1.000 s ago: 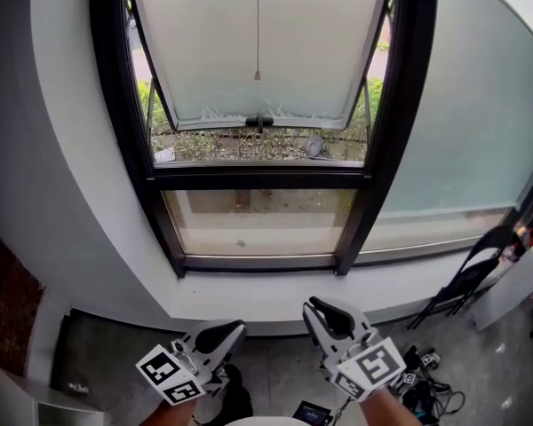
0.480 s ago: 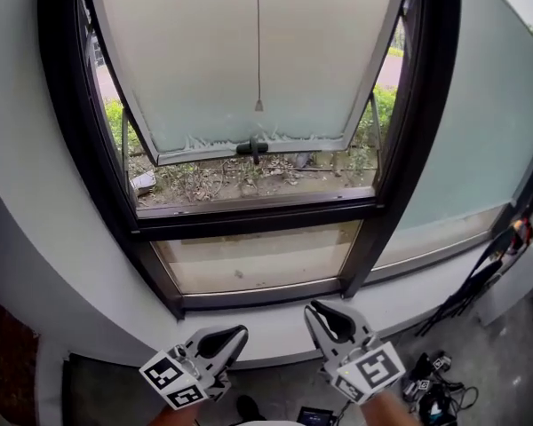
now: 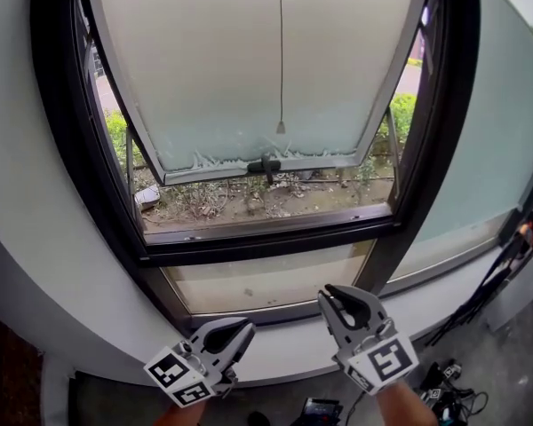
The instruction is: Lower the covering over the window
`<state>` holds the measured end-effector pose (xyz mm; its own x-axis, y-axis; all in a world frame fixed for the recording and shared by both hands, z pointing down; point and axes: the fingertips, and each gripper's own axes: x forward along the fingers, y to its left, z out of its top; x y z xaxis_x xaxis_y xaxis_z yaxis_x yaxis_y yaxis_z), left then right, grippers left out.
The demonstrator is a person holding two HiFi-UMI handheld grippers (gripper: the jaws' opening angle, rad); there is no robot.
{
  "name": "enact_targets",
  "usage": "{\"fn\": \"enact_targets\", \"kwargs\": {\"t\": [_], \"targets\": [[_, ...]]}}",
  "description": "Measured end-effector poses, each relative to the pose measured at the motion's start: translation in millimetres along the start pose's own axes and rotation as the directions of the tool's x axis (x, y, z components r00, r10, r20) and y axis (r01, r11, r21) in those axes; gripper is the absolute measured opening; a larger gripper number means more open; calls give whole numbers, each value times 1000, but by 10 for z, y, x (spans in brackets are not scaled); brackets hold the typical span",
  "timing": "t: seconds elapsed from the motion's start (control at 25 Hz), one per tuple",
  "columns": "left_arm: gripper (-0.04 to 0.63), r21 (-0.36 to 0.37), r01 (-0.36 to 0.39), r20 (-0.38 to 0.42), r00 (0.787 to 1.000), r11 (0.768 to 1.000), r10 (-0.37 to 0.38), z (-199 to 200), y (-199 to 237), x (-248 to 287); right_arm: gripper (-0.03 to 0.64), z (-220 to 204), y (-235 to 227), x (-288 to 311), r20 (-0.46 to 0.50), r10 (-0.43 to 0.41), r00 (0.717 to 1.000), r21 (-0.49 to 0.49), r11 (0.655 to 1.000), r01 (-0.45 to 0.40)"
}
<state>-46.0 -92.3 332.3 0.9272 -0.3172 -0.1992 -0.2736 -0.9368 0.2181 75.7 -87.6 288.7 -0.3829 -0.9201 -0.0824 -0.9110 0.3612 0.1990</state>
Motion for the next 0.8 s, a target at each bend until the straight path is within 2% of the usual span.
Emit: {"fn": "enact_targets", "kwargs": {"t": [0.16,0.36,0.6,0.8], "targets": [[18,38,-9,34,999,999,7,180,93,202,43,248,-240,166,39,15,999,-123,992,-10],[18,136,-50,85,996,989,39,511,222,518,43,611,-520,439,102,50,994,-285,958,-19],[18,258,-106,185,981,960,58,1115,357,902,43,1138,-829,738,180,92,979,-396,918,-14],[18,311,-152,257,964,938,71,1577,449,1106,43,1453,-973,912,227,116,967,-422,907,-10]]}}
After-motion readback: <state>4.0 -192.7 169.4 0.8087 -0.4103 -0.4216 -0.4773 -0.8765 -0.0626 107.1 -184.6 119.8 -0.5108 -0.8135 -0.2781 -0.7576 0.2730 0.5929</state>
